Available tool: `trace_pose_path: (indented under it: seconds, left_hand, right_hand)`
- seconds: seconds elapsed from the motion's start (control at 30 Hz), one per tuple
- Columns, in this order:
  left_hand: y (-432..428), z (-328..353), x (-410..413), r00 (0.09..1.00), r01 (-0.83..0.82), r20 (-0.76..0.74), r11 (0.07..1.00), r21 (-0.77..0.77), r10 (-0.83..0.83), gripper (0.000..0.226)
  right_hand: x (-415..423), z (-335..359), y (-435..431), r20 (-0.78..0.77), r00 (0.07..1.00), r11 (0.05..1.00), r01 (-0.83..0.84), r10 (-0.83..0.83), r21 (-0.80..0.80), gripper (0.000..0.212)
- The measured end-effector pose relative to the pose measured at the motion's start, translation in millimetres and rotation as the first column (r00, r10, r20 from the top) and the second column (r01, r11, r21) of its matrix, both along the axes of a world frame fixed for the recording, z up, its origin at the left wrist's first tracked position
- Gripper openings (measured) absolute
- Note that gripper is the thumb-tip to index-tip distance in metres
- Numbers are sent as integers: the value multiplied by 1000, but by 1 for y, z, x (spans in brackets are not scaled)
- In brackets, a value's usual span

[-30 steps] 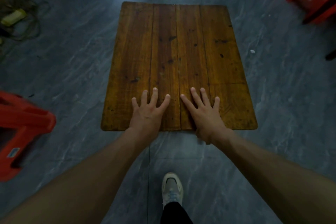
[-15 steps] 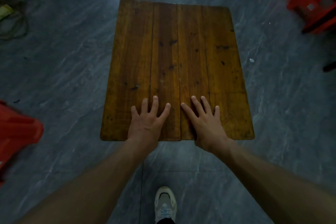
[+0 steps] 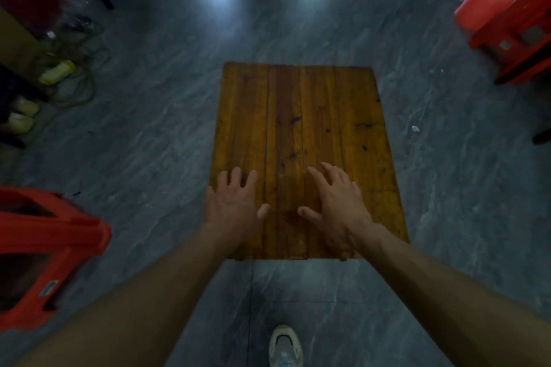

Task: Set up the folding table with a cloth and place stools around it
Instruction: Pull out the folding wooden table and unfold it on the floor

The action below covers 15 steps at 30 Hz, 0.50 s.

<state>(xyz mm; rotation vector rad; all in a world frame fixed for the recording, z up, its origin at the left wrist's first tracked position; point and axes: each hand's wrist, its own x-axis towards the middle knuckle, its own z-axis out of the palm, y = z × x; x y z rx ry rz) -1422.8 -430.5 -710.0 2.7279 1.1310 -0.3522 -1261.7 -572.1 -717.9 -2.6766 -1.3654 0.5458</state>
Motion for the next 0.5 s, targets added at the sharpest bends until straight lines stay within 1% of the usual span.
trace_pose_path:
  seconds: [0.1, 0.3, 0.43, 0.5]
  left_hand:
    - [32, 64, -9, 999, -1, 44, 998, 62, -2, 75]
    - [101, 204, -34, 990, -75, 128, 988, 138, 58, 70]
    - [147, 295, -69, 981, -126, 168, 980, 152, 100, 70]
    - [164, 340, -92, 972, -154, 201, 978, 141, 124, 71]
  right_hand:
    - [2, 62, 32, 59, 998, 997, -1, -3, 75, 89]
    - [-17, 199, 95, 67, 997, 987, -41, 31, 158, 85]
    - [-50, 293, 112, 74, 995, 976, -82, 68, 202, 81]
    - [-70, 338, 121, 80, 995, 973, -73, 56, 221, 78]
